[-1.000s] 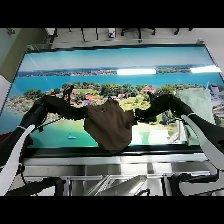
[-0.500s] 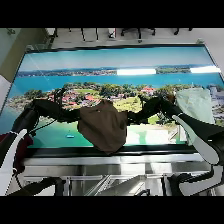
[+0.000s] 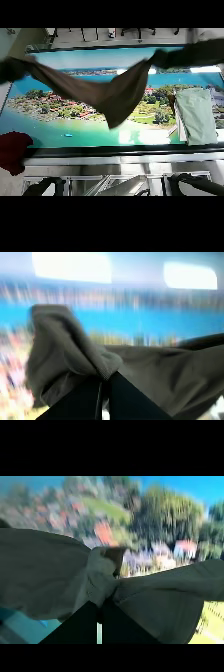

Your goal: Fold the shirts.

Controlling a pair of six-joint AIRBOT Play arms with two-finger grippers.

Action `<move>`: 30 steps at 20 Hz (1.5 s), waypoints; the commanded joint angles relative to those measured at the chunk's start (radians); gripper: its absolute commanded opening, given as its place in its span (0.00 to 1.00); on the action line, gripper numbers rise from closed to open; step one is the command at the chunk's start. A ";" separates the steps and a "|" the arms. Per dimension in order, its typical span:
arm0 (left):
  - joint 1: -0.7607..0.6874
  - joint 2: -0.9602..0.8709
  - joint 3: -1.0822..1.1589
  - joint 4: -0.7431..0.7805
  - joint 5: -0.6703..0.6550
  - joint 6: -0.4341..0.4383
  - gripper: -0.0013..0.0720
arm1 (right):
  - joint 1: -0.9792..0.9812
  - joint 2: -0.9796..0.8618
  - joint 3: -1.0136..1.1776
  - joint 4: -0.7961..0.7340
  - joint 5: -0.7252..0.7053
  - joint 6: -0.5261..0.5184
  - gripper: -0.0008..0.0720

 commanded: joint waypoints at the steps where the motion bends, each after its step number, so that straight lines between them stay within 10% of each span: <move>1: 0.098 0.150 0.269 0.000 0.003 -0.021 0.04 | -0.055 0.171 0.286 -0.020 -0.003 -0.045 0.04; 11: 0.316 0.269 0.123 0.068 0.056 -0.032 0.04 | -0.054 0.344 0.198 -0.269 0.145 -0.074 0.04; 23: 0.009 -0.254 -0.536 -0.044 -0.128 0.063 0.04 | 0.022 -0.380 -0.114 -0.155 0.124 -0.040 0.04; 30: -0.022 -0.519 -0.508 -0.047 -0.166 0.074 0.04 | 0.049 -0.531 -0.099 -0.063 0.105 -0.022 0.08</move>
